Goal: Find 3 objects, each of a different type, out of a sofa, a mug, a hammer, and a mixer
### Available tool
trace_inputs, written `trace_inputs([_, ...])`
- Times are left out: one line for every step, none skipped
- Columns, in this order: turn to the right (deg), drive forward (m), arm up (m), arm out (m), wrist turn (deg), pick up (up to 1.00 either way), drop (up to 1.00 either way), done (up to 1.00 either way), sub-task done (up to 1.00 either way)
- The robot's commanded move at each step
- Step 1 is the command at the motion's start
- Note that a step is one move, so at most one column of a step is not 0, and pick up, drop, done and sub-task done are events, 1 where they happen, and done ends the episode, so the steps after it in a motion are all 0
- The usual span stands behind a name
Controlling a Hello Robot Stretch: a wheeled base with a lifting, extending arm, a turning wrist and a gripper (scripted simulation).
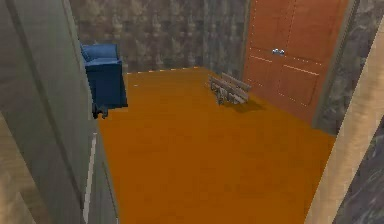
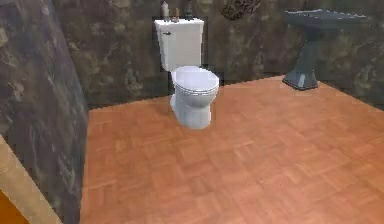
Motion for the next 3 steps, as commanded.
trace_inputs([0.0, 0.90, 0.00, 0.00, 0.0, 0.00, 0.00, 0.00, 0.00])
trace_inputs([-36.0, 0.00, 0.00, 0.00, 0.0, 0.00, 0.00, 0.00, 0.00])
trace_inputs([0.0, 0.05, 0.00, 0.00, 0.0, 0.00, 0.00, 0.00, 0.00])
